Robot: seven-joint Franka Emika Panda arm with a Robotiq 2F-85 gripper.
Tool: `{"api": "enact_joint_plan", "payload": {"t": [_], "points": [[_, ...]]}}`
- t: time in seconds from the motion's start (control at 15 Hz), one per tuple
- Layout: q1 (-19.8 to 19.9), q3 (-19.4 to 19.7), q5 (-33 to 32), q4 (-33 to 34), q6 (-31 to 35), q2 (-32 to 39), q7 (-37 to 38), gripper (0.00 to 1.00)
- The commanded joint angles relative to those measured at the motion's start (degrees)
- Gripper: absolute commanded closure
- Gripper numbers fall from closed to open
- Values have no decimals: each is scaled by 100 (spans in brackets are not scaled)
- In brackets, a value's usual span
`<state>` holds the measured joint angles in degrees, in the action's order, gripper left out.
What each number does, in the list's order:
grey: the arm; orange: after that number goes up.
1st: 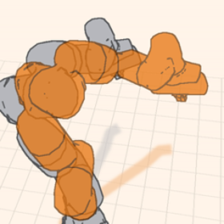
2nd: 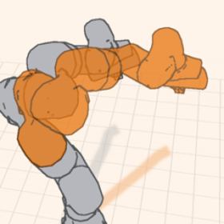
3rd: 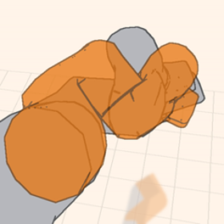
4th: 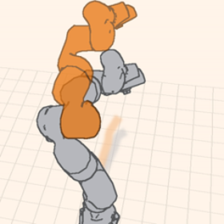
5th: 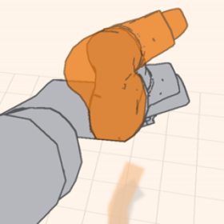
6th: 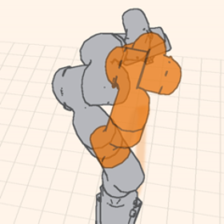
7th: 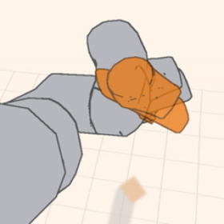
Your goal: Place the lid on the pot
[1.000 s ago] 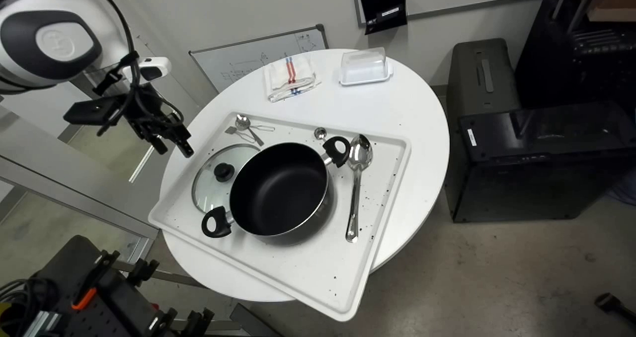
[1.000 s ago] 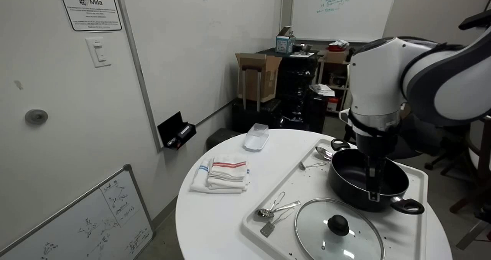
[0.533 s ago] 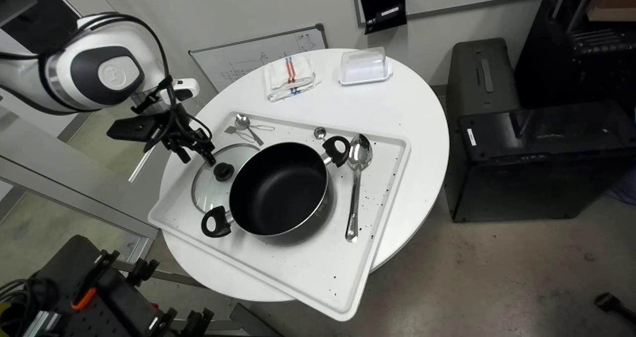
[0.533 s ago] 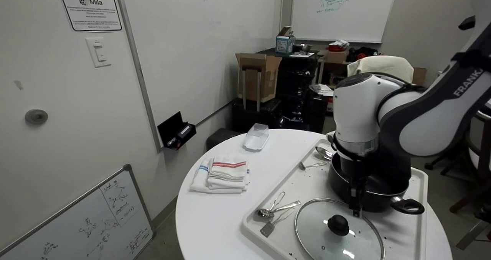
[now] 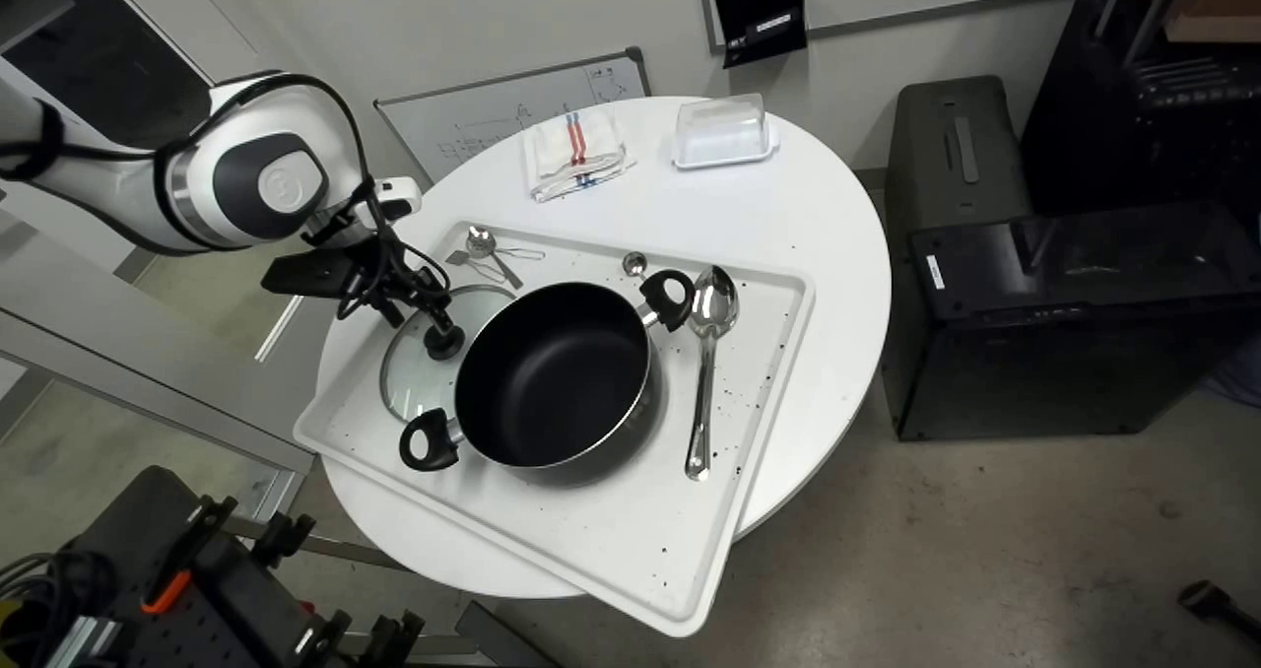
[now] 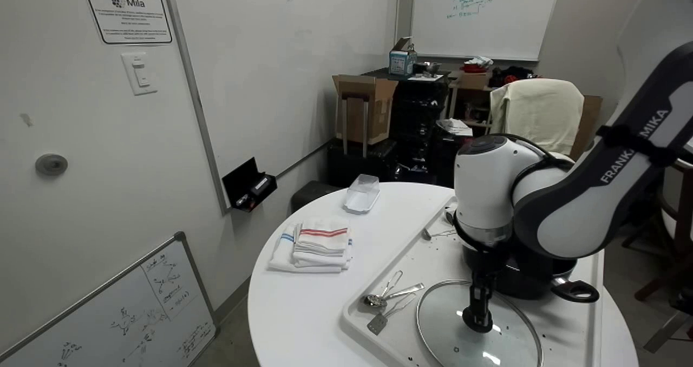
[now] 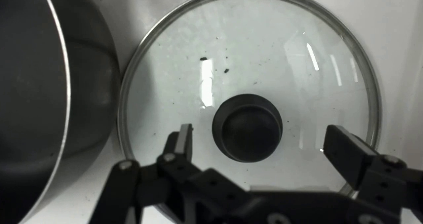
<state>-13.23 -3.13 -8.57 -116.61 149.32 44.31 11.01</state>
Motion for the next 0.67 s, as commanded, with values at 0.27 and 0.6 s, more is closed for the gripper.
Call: {"api": "enact_joint_plan", "payload": {"t": [0.27,0.6], "points": [[-232,174,22,305,259,447,-1,0],[-258,205,30,303,292,530,-18,26]]}}
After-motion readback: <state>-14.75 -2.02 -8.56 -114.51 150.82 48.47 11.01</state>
